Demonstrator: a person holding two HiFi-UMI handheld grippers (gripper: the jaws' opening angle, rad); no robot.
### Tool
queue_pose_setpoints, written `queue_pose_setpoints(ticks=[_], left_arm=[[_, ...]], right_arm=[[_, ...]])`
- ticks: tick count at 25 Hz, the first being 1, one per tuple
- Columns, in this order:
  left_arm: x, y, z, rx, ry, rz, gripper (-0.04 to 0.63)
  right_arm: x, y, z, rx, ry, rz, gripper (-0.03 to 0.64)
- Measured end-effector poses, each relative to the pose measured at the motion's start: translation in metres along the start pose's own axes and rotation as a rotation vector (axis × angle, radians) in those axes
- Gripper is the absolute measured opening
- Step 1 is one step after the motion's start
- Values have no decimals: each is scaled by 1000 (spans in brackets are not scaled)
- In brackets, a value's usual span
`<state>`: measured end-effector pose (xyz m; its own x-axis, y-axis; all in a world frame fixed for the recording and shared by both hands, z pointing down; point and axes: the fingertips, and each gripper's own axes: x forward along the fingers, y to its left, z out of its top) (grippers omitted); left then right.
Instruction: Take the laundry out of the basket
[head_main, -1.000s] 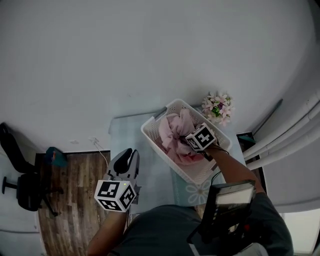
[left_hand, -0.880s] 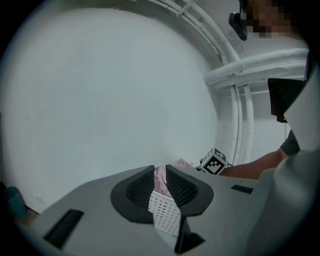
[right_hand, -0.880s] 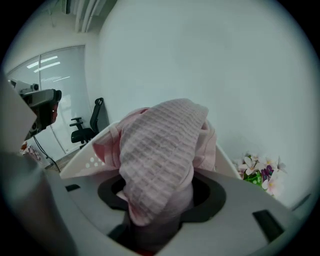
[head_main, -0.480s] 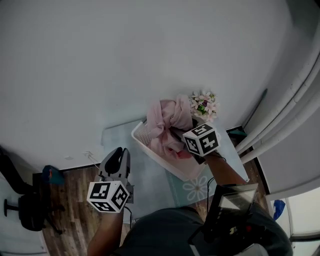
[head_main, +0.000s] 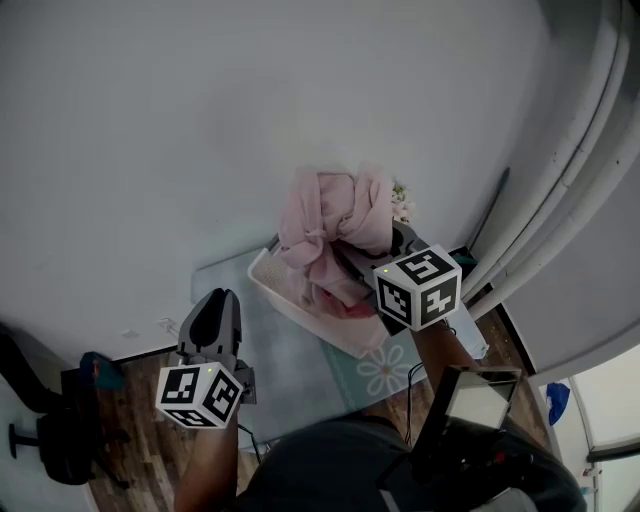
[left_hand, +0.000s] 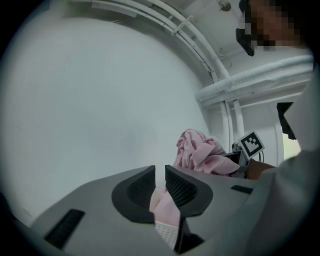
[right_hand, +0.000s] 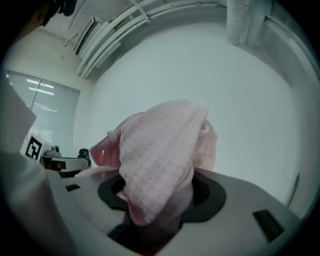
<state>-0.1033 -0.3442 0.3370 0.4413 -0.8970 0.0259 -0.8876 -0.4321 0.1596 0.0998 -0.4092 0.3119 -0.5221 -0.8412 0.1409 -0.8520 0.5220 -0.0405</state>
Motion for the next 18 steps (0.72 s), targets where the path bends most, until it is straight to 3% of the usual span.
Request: queue_pose_setpoints(ticks=[5, 12, 18], left_arm=[[-7, -8, 10, -4, -9, -12, 60], [-24, -13, 13, -9, -20, -22, 43], [-45, -4, 19, -5, -40, 20, 43]], right_arm=[[-23, 9, 19, 66, -51, 5, 261], [-55, 35, 45, 72, -120, 24, 261], [-55, 72, 70, 36, -170, 117, 261]])
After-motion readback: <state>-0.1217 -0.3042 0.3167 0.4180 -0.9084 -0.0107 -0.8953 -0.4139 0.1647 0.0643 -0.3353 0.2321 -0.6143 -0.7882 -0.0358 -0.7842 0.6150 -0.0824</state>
